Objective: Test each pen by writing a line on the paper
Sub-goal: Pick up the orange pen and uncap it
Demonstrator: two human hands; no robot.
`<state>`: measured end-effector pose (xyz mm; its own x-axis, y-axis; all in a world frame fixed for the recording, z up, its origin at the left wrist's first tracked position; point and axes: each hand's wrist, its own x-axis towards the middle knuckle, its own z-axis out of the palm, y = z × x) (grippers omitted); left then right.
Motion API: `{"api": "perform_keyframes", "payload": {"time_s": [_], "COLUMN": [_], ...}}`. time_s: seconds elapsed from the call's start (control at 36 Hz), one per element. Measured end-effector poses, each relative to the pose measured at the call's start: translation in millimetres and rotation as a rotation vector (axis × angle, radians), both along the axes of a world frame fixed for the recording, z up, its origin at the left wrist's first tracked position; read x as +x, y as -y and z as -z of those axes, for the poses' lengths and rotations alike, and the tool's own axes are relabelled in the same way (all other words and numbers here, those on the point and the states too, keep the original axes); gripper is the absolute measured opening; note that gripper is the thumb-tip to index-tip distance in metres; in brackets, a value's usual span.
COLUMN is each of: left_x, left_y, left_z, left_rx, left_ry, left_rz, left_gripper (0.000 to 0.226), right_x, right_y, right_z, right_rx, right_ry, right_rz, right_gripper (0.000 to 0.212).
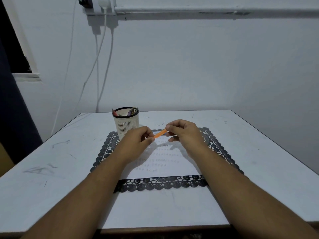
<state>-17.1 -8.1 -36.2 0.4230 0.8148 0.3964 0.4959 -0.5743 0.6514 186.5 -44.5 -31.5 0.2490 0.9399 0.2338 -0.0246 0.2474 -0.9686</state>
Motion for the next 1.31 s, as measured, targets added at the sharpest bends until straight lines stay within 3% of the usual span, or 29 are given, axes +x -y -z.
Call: {"api": "perform_keyframes", "payload": {"time_s": [0.17,0.72,1.14,1.31], "left_x": [0.6,0.3,-0.3,-2.3], "left_y": [-0.7,-0.9,-1.5,-4.5], "left_z": [-0.2,0.0,-0.6,-0.4], "left_rx": [-0.005,0.005,-0.011,-0.026], "left_ry": [0.022,0.031,0.05,0.065], "left_rz": [-0.002,-0.007,-0.011,-0.029], "left_gripper": [0.011,0.013,0.014,0.013], "right_x": [1.0,2.4,6.1,7.0], "right_y": [1.1,1.2,-0.3,-1.9], "right_z": [-3.1,-0.6,1.8,2.9], "right_rx": [-0.019,-0.034,0.042,0.028], "right_ry": [-0.086,-0.044,0.212,0.213], "right_rz": [0.008,0.008,0.061,0.117], "right_gripper": [0.006,0.01,0.007,0.013]}}
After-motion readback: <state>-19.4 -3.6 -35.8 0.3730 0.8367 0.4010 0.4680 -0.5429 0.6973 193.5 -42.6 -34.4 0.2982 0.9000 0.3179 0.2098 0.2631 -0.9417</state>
